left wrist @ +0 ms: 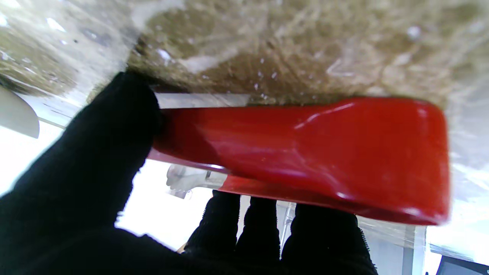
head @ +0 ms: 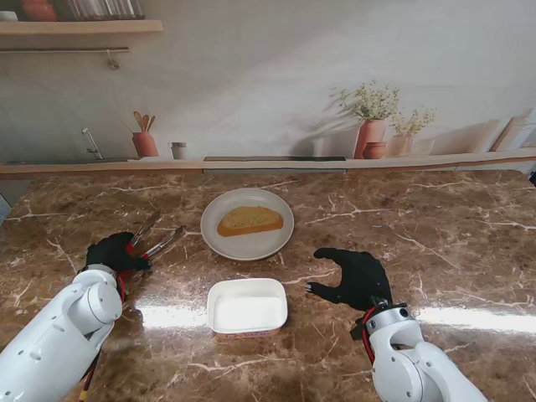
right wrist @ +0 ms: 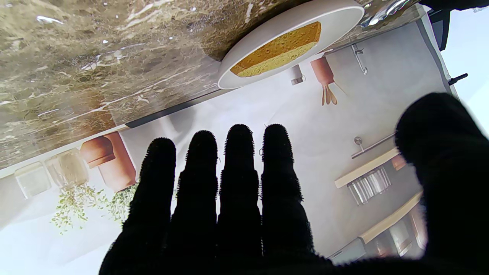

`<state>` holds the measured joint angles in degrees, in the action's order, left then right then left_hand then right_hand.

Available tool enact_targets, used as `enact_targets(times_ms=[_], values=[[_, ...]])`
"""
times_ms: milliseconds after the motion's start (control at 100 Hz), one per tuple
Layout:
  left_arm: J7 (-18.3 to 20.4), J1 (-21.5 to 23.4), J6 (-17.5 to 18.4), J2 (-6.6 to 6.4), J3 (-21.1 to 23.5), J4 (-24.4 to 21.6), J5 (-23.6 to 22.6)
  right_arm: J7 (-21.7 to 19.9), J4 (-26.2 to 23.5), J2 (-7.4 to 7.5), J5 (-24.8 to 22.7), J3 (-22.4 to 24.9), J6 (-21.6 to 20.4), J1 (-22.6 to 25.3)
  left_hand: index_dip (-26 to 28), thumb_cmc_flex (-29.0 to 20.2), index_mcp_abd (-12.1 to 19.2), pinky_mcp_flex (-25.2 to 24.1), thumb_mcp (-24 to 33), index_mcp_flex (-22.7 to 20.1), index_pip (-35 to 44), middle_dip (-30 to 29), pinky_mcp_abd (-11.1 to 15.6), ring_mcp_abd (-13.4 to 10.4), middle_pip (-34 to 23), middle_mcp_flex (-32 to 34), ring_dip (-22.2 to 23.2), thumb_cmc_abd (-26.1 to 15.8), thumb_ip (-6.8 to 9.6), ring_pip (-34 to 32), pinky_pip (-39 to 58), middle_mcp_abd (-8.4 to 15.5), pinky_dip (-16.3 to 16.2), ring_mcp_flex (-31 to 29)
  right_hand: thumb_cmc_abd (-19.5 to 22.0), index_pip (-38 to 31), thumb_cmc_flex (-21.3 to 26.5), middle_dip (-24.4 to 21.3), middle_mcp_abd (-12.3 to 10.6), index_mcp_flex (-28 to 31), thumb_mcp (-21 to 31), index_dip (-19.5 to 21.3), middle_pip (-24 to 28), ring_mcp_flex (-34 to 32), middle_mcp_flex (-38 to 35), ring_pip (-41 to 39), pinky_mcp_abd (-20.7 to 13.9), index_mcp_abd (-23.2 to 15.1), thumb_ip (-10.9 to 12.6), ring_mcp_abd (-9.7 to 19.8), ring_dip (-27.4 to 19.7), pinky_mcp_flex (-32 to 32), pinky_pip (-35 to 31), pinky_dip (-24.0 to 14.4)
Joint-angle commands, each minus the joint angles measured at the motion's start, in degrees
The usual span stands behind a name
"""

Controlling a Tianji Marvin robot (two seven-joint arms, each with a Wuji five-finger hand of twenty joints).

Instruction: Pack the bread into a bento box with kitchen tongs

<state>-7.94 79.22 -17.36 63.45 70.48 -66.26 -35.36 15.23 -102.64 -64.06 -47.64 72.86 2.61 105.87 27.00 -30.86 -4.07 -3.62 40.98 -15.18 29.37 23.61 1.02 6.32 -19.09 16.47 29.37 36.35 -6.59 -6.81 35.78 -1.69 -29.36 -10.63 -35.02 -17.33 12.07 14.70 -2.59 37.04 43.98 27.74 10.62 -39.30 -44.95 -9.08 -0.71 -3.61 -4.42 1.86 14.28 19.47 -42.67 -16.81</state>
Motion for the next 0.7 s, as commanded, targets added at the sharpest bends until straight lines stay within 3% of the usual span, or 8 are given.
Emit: enact_targets(times_ms=[0, 100, 320, 420, 530, 640, 690], values=[[0.0, 1.5, -0.1, 1.60, -1.0, 2.6, 0.8, -0.6, 0.4, -0.20, 0.4, -0.1, 0.2, 0.5, 1.0, -1.7, 2.8, 5.5, 4.2, -3.4, 3.1, 0.5, -0.8, -2.0, -3.4, 5.4, 3.7, -1.4, 0.50, -10.2, 11.7, 2.8, -1.8, -10.2, 0.4, -0.8, -0.9, 0.3, -0.3, 0.7, 0.3, -0.5, 0.2, -0.7, -0.6, -0.4, -0.8, -1.1, 2.2, 1.0, -0.6, 0.2, -0.9, 1.6], [-1.9, 1.6, -0.3, 2.03, -0.8, 2.8, 0.9, -0.6, 0.5, -0.22, 0.5, 0.0, 0.1, 0.5, 1.5, -3.2, 5.7, 6.5, 7.3, -8.5, 6.2, 0.0, -3.3, -2.0, -4.0, 11.4, 2.7, -1.9, -0.11, -10.1, 13.7, 4.0, -2.1, -13.4, 0.6, -0.8, -0.7, 0.3, -0.2, 0.7, 0.2, -0.5, 0.2, -0.5, -0.6, -0.4, -0.7, -1.2, 2.2, 0.8, -0.6, 0.3, -1.0, 1.6], [-2.9, 2.6, 0.0, 2.01, 1.2, 0.8, -0.1, -0.3, 0.5, -0.23, 0.4, 0.1, -0.2, 0.8, 1.8, -5.0, 7.8, 9.0, 10.4, -12.8, 9.4, -1.7, -5.0, -1.3, -4.6, 19.1, -1.4, -0.1, -0.74, -9.6, 15.9, 4.3, -1.9, -18.9, 1.1, -0.8, -0.7, 0.4, -0.2, 0.8, -0.1, -0.5, 0.2, -0.7, -0.8, -0.4, -0.5, -1.1, 2.3, 0.9, -0.6, 0.3, -1.2, 1.6], [-2.7, 3.2, 0.1, 2.00, 2.5, -0.5, 0.0, -0.5, 0.5, -0.21, 0.5, 0.3, -0.2, 0.9, 2.2, -6.6, 8.3, 11.8, 12.0, -14.7, 10.7, -1.5, -5.9, -0.5, -6.5, 24.8, -0.7, 1.4, -0.69, -12.6, 18.6, 3.9, -2.4, -24.8, 1.2, -0.8, -0.6, 0.4, -0.3, 0.8, -0.2, -0.6, 0.2, -0.7, -0.9, -0.4, -0.4, -1.1, 2.3, 0.8, -0.6, 0.4, -1.3, 1.5], [-2.6, 4.0, 0.5, 1.81, 3.9, -1.6, -0.7, -0.5, 0.6, -0.20, 0.5, 0.4, -0.3, 1.1, 1.9, -8.6, 9.4, 17.5, 14.2, -16.1, 11.4, -0.6, -8.9, 1.1, -8.6, 28.9, 1.6, 1.8, -0.33, -17.2, 24.1, 3.8, -3.3, -32.0, 1.4, -0.9, -0.6, 0.5, -0.3, 1.0, -0.2, -0.6, 0.3, -0.8, -1.1, -0.4, -0.3, -1.2, 2.3, 0.7, -0.5, 0.5, -1.5, 1.5], [-3.0, 4.7, 1.0, 1.78, 5.1, -2.2, -1.2, -0.6, 0.6, -0.21, 0.7, 0.5, -0.4, 1.1, 1.6, -11.2, 10.4, 20.7, 16.0, -16.6, 12.0, 0.8, -10.5, 1.7, -9.6, 28.9, 3.7, 1.2, 0.10, -19.8, 27.1, 4.1, -3.3, -34.6, 1.6, -0.9, -0.6, 0.6, -0.2, 1.0, -0.3, -0.6, 0.4, -0.9, -1.2, -0.5, -0.2, -1.2, 2.3, 0.6, -0.4, 0.6, -1.7, 1.4], [-3.3, 5.0, 1.3, 1.74, 5.5, -2.4, -1.5, -0.8, 0.6, -0.19, 0.8, 0.5, -0.5, 1.1, 1.4, -12.7, 10.9, 21.7, 15.9, -16.8, 12.1, 3.0, -10.5, 1.8, -9.7, 28.8, 5.2, 1.3, -0.81, -20.8, 28.0, 4.2, -2.9, -35.4, 1.7, -0.9, -0.6, 0.6, -0.2, 1.0, -0.3, -0.6, 0.4, -0.9, -1.3, -0.5, -0.1, -1.3, 2.4, 0.5, -0.4, 0.6, -1.7, 1.4]])
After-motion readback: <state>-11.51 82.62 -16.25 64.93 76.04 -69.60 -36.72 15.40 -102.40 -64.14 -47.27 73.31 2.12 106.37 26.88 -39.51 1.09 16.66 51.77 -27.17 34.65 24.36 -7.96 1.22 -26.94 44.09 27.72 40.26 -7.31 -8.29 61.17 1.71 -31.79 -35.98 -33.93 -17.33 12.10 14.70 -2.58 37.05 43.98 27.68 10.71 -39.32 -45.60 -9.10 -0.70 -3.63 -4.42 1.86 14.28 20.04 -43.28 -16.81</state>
